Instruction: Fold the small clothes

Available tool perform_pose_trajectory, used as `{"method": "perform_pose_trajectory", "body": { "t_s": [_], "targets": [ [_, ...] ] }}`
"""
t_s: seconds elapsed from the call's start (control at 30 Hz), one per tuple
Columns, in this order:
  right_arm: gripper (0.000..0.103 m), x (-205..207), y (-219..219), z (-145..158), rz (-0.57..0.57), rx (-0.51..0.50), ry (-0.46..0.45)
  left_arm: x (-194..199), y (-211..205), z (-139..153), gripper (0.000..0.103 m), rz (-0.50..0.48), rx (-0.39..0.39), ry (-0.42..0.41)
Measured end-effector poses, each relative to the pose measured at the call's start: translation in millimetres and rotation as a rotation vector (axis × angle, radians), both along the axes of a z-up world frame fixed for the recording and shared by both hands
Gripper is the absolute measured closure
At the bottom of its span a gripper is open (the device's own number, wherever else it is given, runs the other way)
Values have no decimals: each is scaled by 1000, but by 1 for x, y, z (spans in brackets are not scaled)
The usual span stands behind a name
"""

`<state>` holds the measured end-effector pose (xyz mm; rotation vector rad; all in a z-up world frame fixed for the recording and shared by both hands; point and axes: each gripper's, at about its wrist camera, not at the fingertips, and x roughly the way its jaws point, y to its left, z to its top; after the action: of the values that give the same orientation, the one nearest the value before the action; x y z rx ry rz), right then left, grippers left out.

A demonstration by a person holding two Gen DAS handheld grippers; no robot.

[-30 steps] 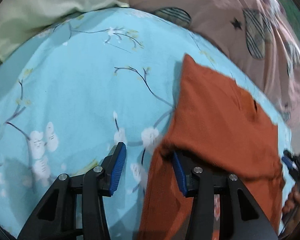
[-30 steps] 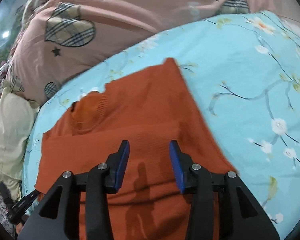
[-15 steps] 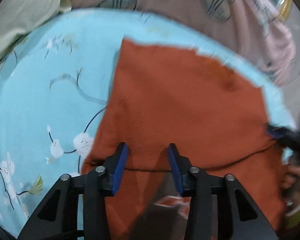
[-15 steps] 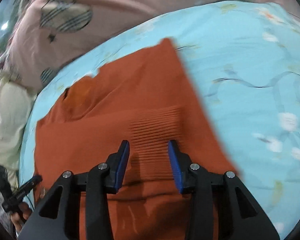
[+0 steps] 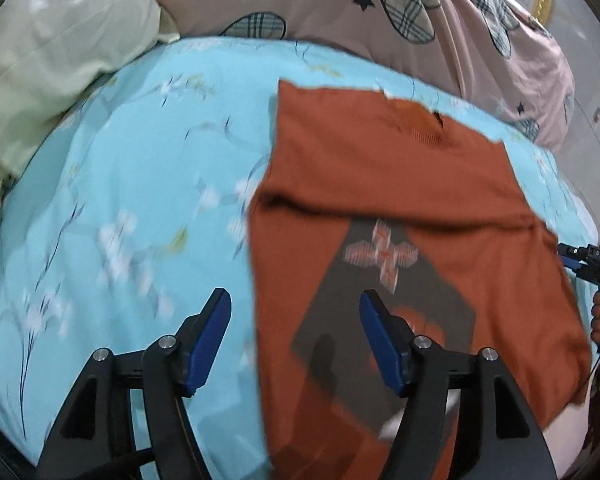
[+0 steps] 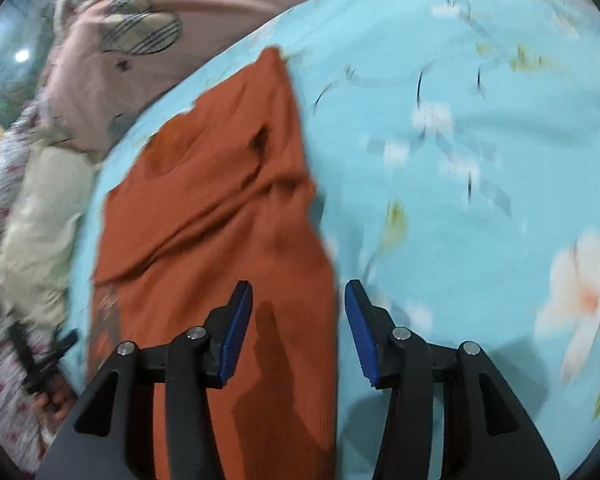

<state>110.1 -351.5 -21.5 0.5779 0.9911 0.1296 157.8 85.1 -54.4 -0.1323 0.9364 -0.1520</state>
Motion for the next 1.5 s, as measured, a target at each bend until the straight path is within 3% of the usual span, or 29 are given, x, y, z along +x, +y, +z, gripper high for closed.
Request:
{"method": "perform_pose_trajectory", "body": {
  "t_s": [0.1,0.2,0.4,0.5,0.63,0.73,0.8,0.83,0.87,0.93,1.0,1.1,1.23,1.4,1.5],
  "targets": [
    [54,-37,4,-2,83,71,-11,-29,10,-13,35,-15,-49,42],
    [54,-76,14,-3,172,114,-15,-61,18,-30,33,-35,-171,96],
    [54,-134,45,-4,312,140,-41,-118,8,-39,32,-122,-257,94],
    [54,-140,48,-6,301,148,-62,-133,1,-46,32,-180,-294,115],
    [54,-136,36,-8,219,184,-100,-141,-8,-61,34,-208,-274,140],
    [61,-132,35,-12,174,169,-105,-143,-9,-61,34,-222,-283,135],
    [81,-131,38,-13,172,134,-99,-144,-7,-62,43,-223,-296,135],
    [86,-131,40,-14,175,121,-92,-145,-6,-63,55,-223,-299,135],
    [91,-133,40,-14,176,123,-92,-144,-6,-64,73,-223,-294,133],
    [94,-139,36,-10,177,139,-109,-139,-7,-66,91,-229,-273,141],
    [95,-155,28,-3,178,173,-157,-141,-9,-60,94,-240,-247,121],
    [96,-175,13,1,158,227,-215,-159,-5,-33,95,-266,-208,30],
    [96,-168,13,-20,135,230,-154,-164,12,-16,95,-255,-242,-30],
    [94,-163,17,-31,153,269,-127,-149,9,-44,87,-265,-266,73],
    [94,-165,17,-34,163,262,-121,-148,13,-60,66,-249,-289,113]
  ]
}}
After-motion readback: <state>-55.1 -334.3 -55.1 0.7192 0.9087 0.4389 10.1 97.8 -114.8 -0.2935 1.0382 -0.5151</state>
